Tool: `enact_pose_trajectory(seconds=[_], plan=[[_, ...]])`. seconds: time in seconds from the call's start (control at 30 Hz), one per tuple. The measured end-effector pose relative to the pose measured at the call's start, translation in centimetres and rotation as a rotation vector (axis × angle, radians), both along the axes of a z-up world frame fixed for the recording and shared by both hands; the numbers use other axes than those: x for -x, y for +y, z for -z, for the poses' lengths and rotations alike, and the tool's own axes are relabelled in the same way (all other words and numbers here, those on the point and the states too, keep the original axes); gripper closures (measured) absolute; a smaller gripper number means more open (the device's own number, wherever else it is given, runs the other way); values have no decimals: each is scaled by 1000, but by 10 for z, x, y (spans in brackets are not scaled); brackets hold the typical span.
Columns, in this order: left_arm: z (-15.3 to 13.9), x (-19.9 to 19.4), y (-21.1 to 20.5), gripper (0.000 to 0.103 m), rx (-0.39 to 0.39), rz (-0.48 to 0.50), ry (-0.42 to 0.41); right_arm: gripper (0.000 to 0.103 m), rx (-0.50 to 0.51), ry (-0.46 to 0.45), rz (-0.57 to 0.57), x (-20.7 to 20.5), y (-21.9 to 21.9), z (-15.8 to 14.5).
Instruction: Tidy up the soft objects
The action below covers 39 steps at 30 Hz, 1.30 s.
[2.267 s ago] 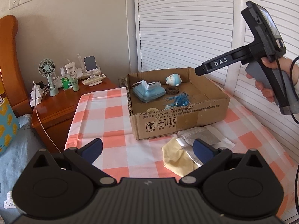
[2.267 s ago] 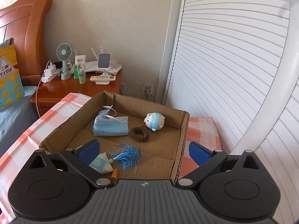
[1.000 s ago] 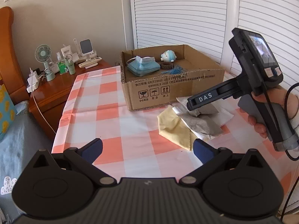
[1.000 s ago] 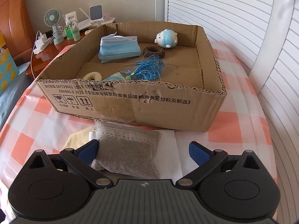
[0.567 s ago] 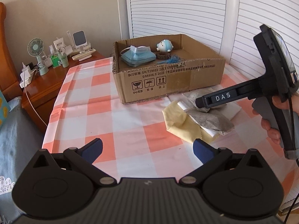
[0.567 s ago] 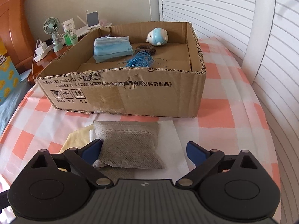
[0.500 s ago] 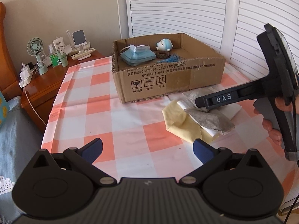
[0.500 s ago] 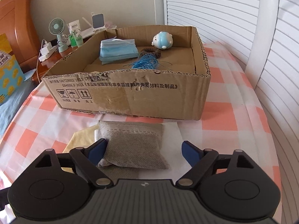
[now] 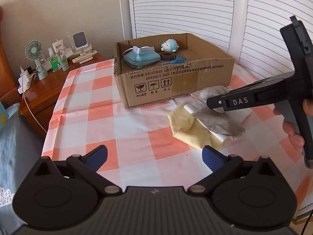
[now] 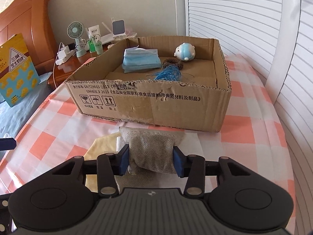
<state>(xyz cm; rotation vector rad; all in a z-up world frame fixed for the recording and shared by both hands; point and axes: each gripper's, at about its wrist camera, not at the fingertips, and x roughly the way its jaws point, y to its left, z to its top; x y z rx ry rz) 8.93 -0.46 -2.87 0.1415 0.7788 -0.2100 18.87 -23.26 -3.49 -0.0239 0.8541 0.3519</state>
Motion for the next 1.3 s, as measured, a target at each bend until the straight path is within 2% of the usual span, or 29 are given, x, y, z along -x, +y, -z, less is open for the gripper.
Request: enact_pose_trajectory(seconds=[0.37,0.6,0.77,0.97,1.07,1.13,1.3], plan=[[-3,2,-6,1,-44,72,-32,53,59,-81,49,25,-17,-29],[2,-3,-10,1,-41,123,-26,53,118,-59,103,31,-31,-17],[8,-10,-16,1,-30,183,-11,52,115,-30,115,32,-40,-5],[25,-22,-30,1,-64,286,11,42,94,-16,115,33,-45,7],[35,-28,-35,1,-80,321,29,32,87,-16,107,33,-47,11],[41,-33,-36,1,-85,334,41,18,74,-15,99,34,-49,14],[46,-44,-33,3,-37,327,61,13,48,-34,96,37,-52,18]])
